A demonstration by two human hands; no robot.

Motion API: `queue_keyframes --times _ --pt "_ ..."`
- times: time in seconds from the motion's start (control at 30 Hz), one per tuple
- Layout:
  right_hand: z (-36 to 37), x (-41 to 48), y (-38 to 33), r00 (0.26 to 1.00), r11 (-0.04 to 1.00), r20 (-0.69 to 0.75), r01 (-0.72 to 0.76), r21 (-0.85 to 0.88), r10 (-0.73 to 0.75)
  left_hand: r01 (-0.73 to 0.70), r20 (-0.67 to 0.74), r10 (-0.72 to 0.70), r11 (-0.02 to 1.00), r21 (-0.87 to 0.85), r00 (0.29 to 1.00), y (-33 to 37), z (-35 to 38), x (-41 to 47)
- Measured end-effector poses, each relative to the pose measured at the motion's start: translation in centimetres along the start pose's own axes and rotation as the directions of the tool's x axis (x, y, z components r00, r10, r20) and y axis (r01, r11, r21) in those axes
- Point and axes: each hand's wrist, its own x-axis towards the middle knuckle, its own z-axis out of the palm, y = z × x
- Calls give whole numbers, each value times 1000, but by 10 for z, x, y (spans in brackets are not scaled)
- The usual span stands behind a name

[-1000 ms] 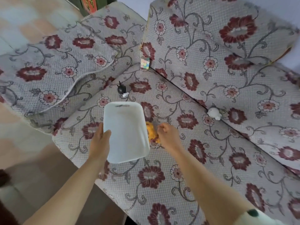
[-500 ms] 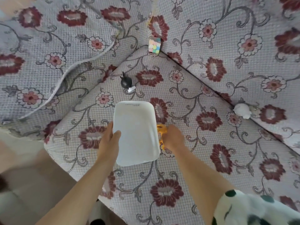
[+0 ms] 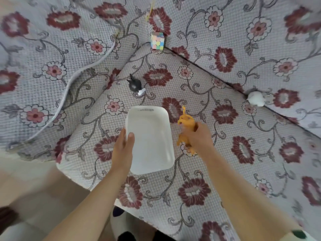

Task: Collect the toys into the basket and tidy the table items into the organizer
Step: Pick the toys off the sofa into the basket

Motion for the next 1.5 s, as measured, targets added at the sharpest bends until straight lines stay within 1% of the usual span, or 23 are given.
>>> queue_keyframes --times 0.1,0.2,0.27,0.33,0.47,0.57,0.67,0.77,0.83,1.07,1.13,1.23,1.37,1.43,1.5 --pt "-16 -31 -41 994 994 -20 111 7 -111 -18 23 17 1000 14 1000 17 -2 -15" --pt "-14 -66 -79 973 978 107 209 -14 -207 -27 41 28 999 -27 999 34 0 -27" --pt "-4 -86 -99 958 955 179 253 -157 -225 -44 61 46 998 -35 997 46 -2 -34" --pt "7 -98 -113 953 919 200 278 -281 -227 -69 94 72 997 -37 993 56 -6 -40" --pt "31 -106 -125 959 885 191 268 -380 -209 -98 124 105 993 -61 987 64 -13 -48" --pt "47 -108 -129 964 906 204 234 -352 -170 -116 147 127 990 -83 981 66 -20 -55" --pt "59 -109 -134 956 897 233 255 -360 -178 -106 142 117 991 -86 983 65 -28 -56" --pt "66 -111 -137 940 931 286 260 -256 -184 -87 118 95 994 -67 989 65 -35 -57" --pt "67 -110 -140 933 936 308 265 -231 -188 -60 122 67 996 -62 990 69 -39 -55" --pt "46 -86 -164 915 895 309 347 -278 -259 -77 136 86 994 -74 987 93 -32 -39" --pt "38 -70 -175 907 889 312 370 -271 -283 -47 132 59 995 -93 989 102 -27 -26" --pt "23 -43 -190 907 892 269 388 -231 -325 -8 116 23 992 -124 993 113 -15 -6" --pt "3 8 -215 874 867 147 481 -134 -463 -62 74 75 985 -163 994 132 -3 29" --pt "-2 43 -226 868 859 93 496 -127 -488 -58 51 68 981 -187 996 141 1 51" --pt "-1 80 -234 865 851 75 502 -153 -497 -31 18 36 979 -203 999 147 4 75"
